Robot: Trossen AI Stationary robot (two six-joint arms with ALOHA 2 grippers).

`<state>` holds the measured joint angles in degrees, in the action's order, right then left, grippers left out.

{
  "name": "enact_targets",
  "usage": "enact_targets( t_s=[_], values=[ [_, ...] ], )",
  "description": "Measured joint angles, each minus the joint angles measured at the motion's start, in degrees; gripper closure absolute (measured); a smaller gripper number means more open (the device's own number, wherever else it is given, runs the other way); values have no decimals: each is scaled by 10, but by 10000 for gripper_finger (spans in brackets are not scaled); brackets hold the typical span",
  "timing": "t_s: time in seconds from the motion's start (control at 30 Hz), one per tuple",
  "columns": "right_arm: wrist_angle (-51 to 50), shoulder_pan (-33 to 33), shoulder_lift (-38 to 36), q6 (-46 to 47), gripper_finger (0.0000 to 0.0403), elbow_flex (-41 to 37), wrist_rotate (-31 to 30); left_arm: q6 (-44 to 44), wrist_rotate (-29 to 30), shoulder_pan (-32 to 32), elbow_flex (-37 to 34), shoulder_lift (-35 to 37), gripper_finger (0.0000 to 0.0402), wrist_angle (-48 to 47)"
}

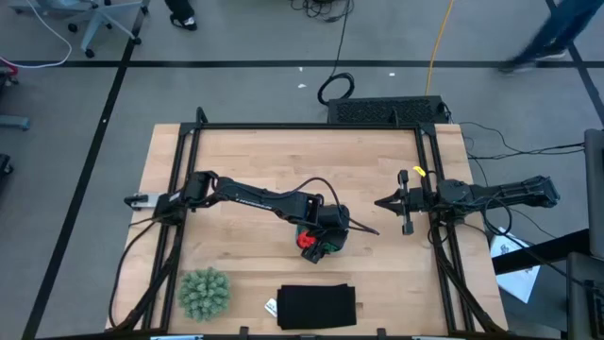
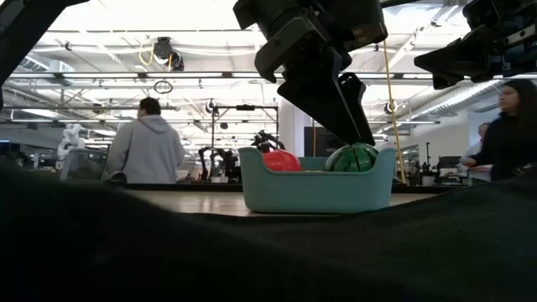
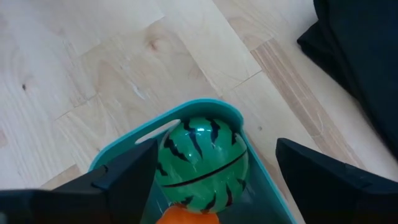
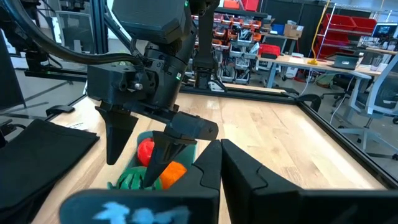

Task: Pick and placing Produce into tupperware
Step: Put the watermelon into the basket, then return to Home Position

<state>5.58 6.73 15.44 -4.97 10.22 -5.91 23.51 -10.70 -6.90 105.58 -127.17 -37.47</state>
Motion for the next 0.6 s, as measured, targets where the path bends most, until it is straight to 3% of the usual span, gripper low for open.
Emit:
enact_targets(
  t_s=[0.27, 0.43, 0.6],
  values=[
    [0, 0, 0, -1, 403, 0, 0, 20, 34, -7, -1, 5, 69, 0],
    [1, 0, 0, -1, 403, 0, 0, 43, 67, -24, 0, 53, 69, -20],
    [1, 0, 0, -2, 403, 0, 0, 9, 105, -32, -1, 105, 87, -96]
  ],
)
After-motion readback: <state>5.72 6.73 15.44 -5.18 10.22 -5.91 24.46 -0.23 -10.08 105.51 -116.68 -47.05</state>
